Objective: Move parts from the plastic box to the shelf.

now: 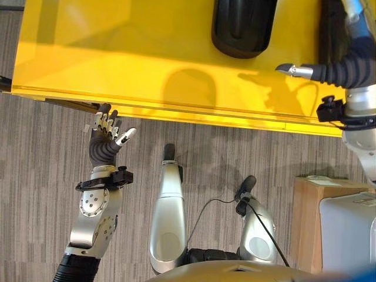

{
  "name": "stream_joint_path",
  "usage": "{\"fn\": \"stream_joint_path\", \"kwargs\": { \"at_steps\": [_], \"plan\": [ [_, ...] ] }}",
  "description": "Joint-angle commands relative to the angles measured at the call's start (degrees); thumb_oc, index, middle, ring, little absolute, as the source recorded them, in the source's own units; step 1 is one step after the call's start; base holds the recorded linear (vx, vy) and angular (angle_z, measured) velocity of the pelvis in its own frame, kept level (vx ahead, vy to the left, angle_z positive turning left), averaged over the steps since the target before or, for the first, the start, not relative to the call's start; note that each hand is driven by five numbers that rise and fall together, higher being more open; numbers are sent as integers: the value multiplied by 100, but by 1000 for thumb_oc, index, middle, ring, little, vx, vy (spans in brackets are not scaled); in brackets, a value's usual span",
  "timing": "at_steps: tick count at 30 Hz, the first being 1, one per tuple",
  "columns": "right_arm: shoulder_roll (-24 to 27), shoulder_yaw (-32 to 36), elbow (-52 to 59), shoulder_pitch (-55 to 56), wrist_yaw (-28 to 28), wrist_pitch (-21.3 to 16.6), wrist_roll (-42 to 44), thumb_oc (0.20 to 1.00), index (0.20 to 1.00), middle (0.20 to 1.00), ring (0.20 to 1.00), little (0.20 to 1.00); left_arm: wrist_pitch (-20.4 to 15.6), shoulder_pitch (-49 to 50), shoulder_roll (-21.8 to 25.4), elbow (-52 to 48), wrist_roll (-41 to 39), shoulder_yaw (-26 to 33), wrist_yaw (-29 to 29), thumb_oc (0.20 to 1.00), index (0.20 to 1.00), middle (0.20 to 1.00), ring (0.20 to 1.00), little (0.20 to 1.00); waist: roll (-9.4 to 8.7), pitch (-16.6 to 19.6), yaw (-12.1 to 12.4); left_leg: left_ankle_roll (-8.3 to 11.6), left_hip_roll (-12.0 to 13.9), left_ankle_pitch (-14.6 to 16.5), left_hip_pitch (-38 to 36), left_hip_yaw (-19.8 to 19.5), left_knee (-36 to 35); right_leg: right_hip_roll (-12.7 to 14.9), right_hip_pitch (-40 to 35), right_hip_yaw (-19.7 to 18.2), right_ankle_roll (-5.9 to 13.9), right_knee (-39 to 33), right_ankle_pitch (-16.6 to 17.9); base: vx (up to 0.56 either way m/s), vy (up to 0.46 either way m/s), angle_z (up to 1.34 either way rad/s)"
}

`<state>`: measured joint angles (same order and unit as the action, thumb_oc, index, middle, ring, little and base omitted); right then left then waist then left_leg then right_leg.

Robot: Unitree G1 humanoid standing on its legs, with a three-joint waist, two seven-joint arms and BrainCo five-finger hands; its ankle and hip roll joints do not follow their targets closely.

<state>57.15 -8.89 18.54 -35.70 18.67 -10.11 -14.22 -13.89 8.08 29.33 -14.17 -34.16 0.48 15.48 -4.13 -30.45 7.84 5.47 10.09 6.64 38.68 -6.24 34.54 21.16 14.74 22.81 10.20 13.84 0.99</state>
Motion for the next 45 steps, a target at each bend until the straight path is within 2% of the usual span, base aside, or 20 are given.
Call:
{"fn": "stream_joint_path", "kwargs": {
  "at_steps": [1,7,12,16,21,22,23,24,25,26,27,31,45],
  "plan": [
    [61,-402,-727,-687,72,227,-331,1000,1000,1000,1000,1000,-365,46,236,-250,237,-136,-122,1000,1000,1000,1000,1000,-32,365,240,177,304,-250,-683,108,-820,394,38,-247,181,516,-80,0,0,0],
    [-7,-1161,-1469,-1603,-146,448,-461,1000,1000,1000,1000,1000,-364,-58,242,-214,197,-171,-166,1000,1000,1000,1000,1000,-8,313,371,167,281,-261,-663,82,-821,387,10,-203,155,515,-70,0,0,0],
    [-345,-1507,-2074,-2011,-203,618,-431,1000,1000,1000,1000,1000,-367,-118,197,-196,134,-221,-161,1000,1000,1000,1000,1000,28,267,449,159,272,-276,-627,74,-809,389,10,-185,132,529,-74,0,-3,2],
    [-581,-1529,-2421,-2040,-153,686,-475,1000,1000,1000,1000,1000,-371,-129,164,-196,107,-239,-168,1000,1000,1000,1000,1000,64,230,488,153,259,-275,-601,65,-796,385,30,-186,117,563,-109,0,0,0],
    [-1053,-1355,-2925,-1977,-74,817,-107,1000,1000,1000,1000,1000,-376,-138,129,-141,66,-272,-132,1000,1000,1000,1000,1000,103,174,519,130,244,-282,-576,72,-792,384,40,-182,107,551,-97,15,-3,0],
    [-1059,-1360,-2929,-1977,-74,814,-103,1000,1000,1000,1000,1000,-375,-134,130,-137,66,-270,-131,1000,1000,1000,1000,1000,102,196,521,169,278,-140,-636,56,-777,356,-5,-217,157,586,-213,0,0,0],
    [-1242,-1287,-3198,-1983,-46,844,190,1000,1000,1000,1000,1000,-386,-134,128,-123,33,-280,-127,1000,1000,1000,1000,1000,122,147,548,130,245,-269,-574,77,-778,380,40,-184,99,548,-95,71,-13,0],
    [-1307,-1283,-3287,-2000,-11,840,278,1000,1000,1000,1000,1000,-401,-123,113,-104,8,-289,-124,1000,1000,1000,1000,1000,121,162,554,167,274,-136,-630,63,-771,354,1,-219,149,573,-198,-87,44,2],
    [-1358,-1256,-3394,-2007,7,852,406,1000,1000,1000,1000,1000,-405,-124,106,-97,-7,-309,-125,1000,1000,1000,1000,1000,130,122,557,126,242,-271,-571,78,-777,381,48,-192,94,543,-88,71,-16,1],
    [-1362,-1263,-3400,-2011,7,848,410,1000,1000,1000,1000,1000,-404,-123,105,-91,-8,-307,-123,1000,1000,1000,1000,1000,128,147,555,164,272,-136,-627,61,-768,356,6,-222,144,573,-198,0,0,0],
    [-1563,-1190,-3686,-1995,82,861,701,1000,1000,1000,1000,1000,-402,-129,90,-76,-50,-340,-110,1000,1000,1000,1000,1000,157,114,566,161,277,-120,-618,65,-744,353,14,-236,140,591,-215,72,-9,2],
    [-1774,-1178,-3865,-1957,59,885,983,1000,1000,1000,1000,1000,-380,-147,89,-41,-76,-358,-91,1000,1000,1000,1000,1000,162,77,571,157,273,-125,-586,74,-722,348,20,-248,131,582,-218,0,3,1],
    [-1915,-1536,-4317,-1950,-285,989,1238,1000,1000,1000,1000,1000,-326,-33,120,-24,-138,-299,-112,1000,1000,1000,1000,1000,129,68,628,153,263,-133,-491,68,-724,336,66,-195,133,577,-206,0,0,0]
  ]
}}
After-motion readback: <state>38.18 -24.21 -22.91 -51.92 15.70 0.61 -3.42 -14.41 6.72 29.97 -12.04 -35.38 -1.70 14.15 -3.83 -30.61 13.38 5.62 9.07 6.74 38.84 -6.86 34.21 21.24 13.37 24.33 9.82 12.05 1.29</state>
